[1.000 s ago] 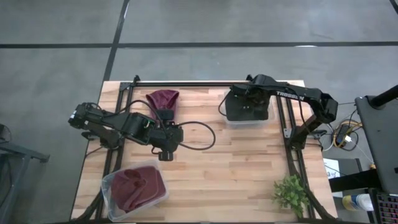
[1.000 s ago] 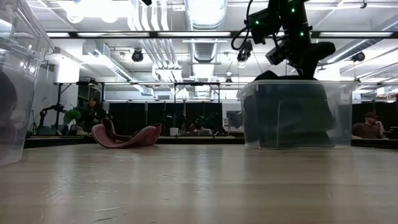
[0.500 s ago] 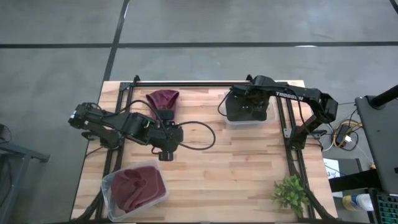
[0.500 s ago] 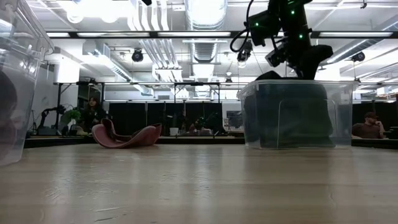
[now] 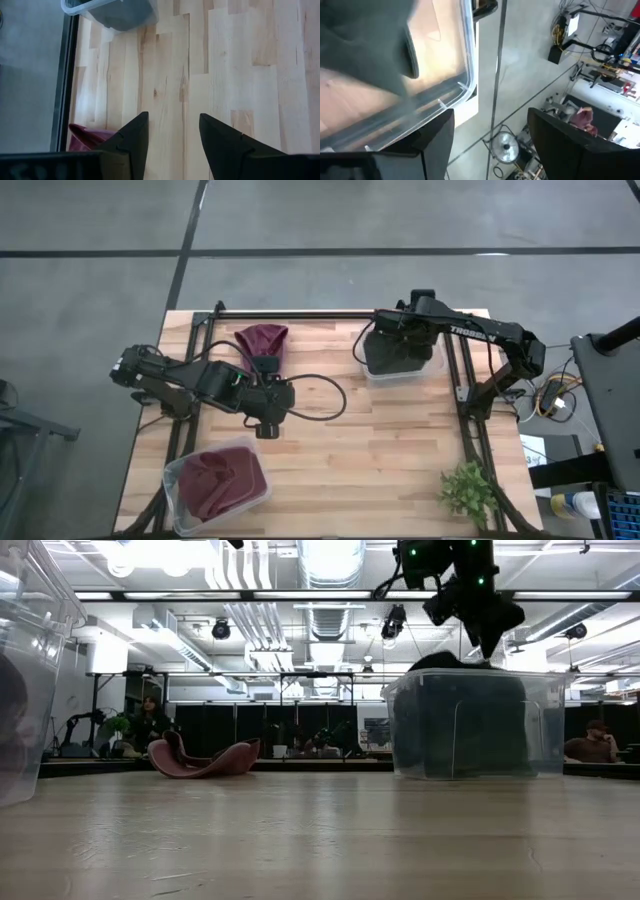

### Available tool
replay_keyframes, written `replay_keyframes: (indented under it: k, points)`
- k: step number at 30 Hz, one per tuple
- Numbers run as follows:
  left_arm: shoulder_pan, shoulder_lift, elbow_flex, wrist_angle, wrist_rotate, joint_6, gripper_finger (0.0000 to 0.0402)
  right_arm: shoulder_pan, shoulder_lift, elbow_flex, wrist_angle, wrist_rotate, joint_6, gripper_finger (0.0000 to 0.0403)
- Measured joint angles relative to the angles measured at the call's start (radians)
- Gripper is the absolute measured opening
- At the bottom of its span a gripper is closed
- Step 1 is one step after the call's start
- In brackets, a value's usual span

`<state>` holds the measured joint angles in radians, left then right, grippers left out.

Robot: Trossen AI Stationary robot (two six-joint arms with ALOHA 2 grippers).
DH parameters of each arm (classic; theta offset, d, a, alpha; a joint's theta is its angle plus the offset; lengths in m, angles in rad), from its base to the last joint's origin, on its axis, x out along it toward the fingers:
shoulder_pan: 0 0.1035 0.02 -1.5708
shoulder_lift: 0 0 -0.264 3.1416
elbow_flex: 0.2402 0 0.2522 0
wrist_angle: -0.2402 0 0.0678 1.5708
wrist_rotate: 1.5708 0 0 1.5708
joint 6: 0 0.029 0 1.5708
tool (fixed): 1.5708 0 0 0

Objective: Pick & Place hat
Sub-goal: Put the gray cap into the top transparent bin, then put the dark red cap into the bottom transparent bin

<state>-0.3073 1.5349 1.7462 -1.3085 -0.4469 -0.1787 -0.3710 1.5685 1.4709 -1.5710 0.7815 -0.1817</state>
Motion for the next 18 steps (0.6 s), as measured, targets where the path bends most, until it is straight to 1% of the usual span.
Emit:
replay_keyframes:
  k: [8, 12, 15, 18]
  points:
    - [0.0, 0.0, 0.0, 0.0, 0.0, -0.004, 0.0167, 0.007, -0.013, 0.091, 0.003, -0.001, 0.005, 0.0236]
    - [0.003, 0.0, 0.0, 0.0, -0.005, -0.002, 0.0167, 0.028, -0.016, 0.145, 0.061, -0.006, 0.017, 0.0226]
    - [0.006, 0.0, 0.0, 0.0, -0.024, -0.002, 0.0167, 0.048, -0.018, 0.189, 0.136, -0.078, 0.018, 0.0219]
    - [0.009, 0.0, 0.0, 0.0, -0.026, -0.002, 0.0167, 0.061, -0.018, 0.223, 0.24, -0.233, 0.036, 0.0215]
